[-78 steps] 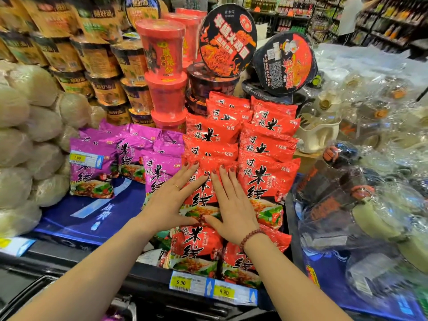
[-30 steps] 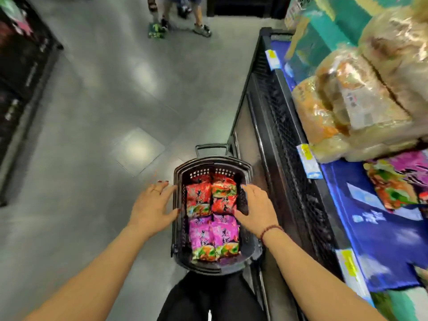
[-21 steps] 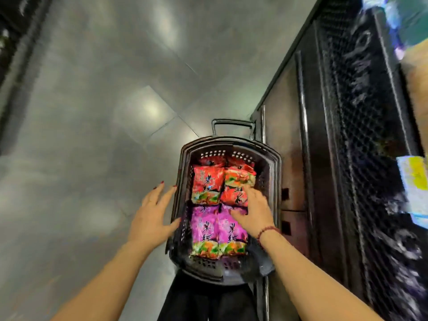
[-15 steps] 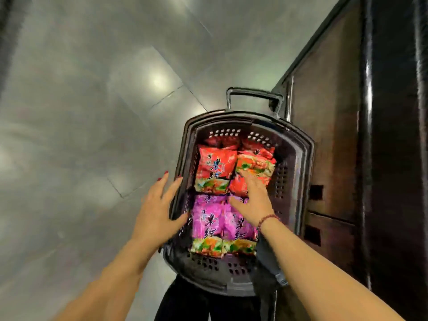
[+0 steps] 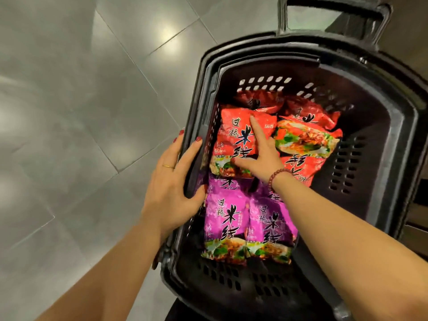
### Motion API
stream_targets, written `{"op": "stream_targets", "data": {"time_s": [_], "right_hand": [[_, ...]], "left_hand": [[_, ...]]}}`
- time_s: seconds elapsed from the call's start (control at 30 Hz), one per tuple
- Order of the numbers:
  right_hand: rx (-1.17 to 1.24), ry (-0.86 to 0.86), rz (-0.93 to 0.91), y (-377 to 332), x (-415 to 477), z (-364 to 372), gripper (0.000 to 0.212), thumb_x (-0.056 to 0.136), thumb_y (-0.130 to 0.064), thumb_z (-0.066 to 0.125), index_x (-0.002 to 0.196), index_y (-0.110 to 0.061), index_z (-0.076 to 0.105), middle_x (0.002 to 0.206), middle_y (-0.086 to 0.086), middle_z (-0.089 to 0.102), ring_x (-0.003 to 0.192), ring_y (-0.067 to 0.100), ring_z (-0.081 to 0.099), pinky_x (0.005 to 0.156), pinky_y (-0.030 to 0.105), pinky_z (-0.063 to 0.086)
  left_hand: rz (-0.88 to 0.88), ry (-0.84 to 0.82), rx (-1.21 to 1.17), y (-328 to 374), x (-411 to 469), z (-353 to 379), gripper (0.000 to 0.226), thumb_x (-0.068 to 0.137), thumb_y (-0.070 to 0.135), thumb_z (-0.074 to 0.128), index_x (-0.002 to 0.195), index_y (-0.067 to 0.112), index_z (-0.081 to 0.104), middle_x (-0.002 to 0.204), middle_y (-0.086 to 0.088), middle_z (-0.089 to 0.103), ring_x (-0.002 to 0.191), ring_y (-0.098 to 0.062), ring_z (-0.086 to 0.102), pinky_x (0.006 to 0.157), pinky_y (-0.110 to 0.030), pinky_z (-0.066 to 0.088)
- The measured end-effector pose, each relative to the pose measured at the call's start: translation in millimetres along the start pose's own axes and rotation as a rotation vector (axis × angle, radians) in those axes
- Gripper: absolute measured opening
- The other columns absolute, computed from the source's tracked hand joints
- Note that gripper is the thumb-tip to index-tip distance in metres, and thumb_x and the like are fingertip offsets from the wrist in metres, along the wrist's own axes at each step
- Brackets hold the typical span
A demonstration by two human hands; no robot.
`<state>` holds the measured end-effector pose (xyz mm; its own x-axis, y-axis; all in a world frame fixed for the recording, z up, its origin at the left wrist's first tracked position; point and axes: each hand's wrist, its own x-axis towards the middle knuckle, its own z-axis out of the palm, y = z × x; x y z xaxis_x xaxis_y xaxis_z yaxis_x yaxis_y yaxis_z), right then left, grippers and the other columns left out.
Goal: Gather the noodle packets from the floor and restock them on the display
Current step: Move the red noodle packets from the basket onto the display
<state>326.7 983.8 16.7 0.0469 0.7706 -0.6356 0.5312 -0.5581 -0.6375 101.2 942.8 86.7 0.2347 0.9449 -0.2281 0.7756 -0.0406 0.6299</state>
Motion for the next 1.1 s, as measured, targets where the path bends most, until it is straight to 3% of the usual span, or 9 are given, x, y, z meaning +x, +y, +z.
{"op": "stream_targets", "data": {"time_s": [0.1,0.3,0.47,0.53,0.63,0.73,0.83,0.97,1.1], "right_hand": [[0.040,0.082,-0.007,-4.1,0.0,8.1,0.102,0.074,-0.020,0.081,0.143,-0.058,0.017,0.150,0.021,0.022,0.140,0.036,0.027,0.112,0.046,0.031],[0.125,0.135,-0.056,2.8,-30.2,4.2,0.086,0.070,-0.023,0.085,0.141,-0.040,0.039,0.140,-0.009,0.044,0.132,0.018,0.039,0.110,0.047,0.037],[0.401,0.251,-0.058,0.8,-93.9,-27.5,0.079,0.070,-0.013,0.085,0.136,-0.036,0.047,0.136,-0.026,0.044,0.129,0.002,0.042,0.110,0.042,0.039],[0.461,0.227,-0.086,1.0,-117.8,-42.7,0.080,0.068,-0.013,0.086,0.133,-0.039,0.048,0.135,-0.025,0.047,0.128,0.005,0.046,0.106,0.043,0.043],[0.493,0.113,-0.109,2.0,-139.7,-55.7,0.081,0.063,-0.027,0.087,0.133,-0.041,0.048,0.135,-0.021,0.048,0.126,0.010,0.049,0.101,0.045,0.048],[0.607,-0.018,-0.117,6.2,-144.1,-61.3,0.081,0.066,-0.018,0.086,0.135,-0.034,0.048,0.138,-0.013,0.049,0.127,0.014,0.051,0.098,0.040,0.050],[0.650,-0.105,-0.088,8.8,-136.1,-71.6,0.069,0.073,-0.005,0.075,0.133,-0.028,0.048,0.134,-0.006,0.054,0.120,0.010,0.056,0.093,0.028,0.051],[0.522,0.271,-0.024,25.1,-100.0,-90.1,0.053,0.081,-0.001,0.072,0.124,-0.027,0.054,0.125,0.005,0.059,0.110,0.008,0.059,0.087,0.021,0.049],[0.243,0.545,0.054,39.9,-52.0,-103.6,0.070,0.072,-0.016,0.083,0.131,-0.025,0.046,0.129,0.001,0.042,0.113,0.010,0.048,0.098,0.022,0.040]], "left_hand": [[-0.012,0.019,-0.042,1.4,-1.4,-0.5,0.086,0.076,0.026,0.071,0.150,0.035,0.027,0.158,0.001,0.021,0.144,-0.019,0.025,0.110,-0.026,0.022],[-0.023,-0.006,-0.036,4.7,-1.7,-1.3,0.093,0.078,0.023,0.076,0.150,0.039,0.021,0.159,0.000,0.020,0.144,-0.019,0.025,0.110,-0.037,0.031],[0.176,0.051,0.092,23.8,2.7,-8.6,0.081,0.087,0.052,0.058,0.153,0.037,0.015,0.163,0.001,0.002,0.150,-0.028,0.005,0.122,-0.042,0.008],[0.198,-0.065,-0.116,46.2,4.4,-14.1,0.078,0.088,0.056,0.057,0.151,0.046,0.012,0.163,0.009,-0.001,0.151,-0.017,0.003,0.121,-0.028,0.011],[0.033,-0.436,-0.500,76.1,2.0,-9.7,0.092,0.078,0.050,0.074,0.139,0.069,0.008,0.158,0.022,0.011,0.144,0.005,0.016,0.106,-0.003,0.024],[-0.131,-0.582,-0.782,84.2,-0.8,12.2,0.107,0.072,0.026,0.085,0.144,0.060,0.013,0.147,0.015,0.040,0.127,-0.001,0.050,0.100,-0.022,0.046],[-0.212,-0.496,-0.906,81.0,-2.8,25.9,0.104,0.071,0.023,0.084,0.147,0.051,0.019,0.135,0.018,0.055,0.122,-0.009,0.057,0.097,-0.031,0.051],[-0.377,-0.292,-0.966,74.6,-10.2,35.5,0.096,0.069,0.019,0.084,0.135,0.064,0.029,0.144,0.009,0.047,0.127,-0.011,0.053,0.102,-0.042,0.048],[-0.512,-0.142,-0.929,70.2,-22.3,49.1,0.095,0.074,0.007,0.080,0.125,0.071,0.032,0.136,0.018,0.049,0.119,-0.007,0.057,0.099,-0.045,0.050]]}}
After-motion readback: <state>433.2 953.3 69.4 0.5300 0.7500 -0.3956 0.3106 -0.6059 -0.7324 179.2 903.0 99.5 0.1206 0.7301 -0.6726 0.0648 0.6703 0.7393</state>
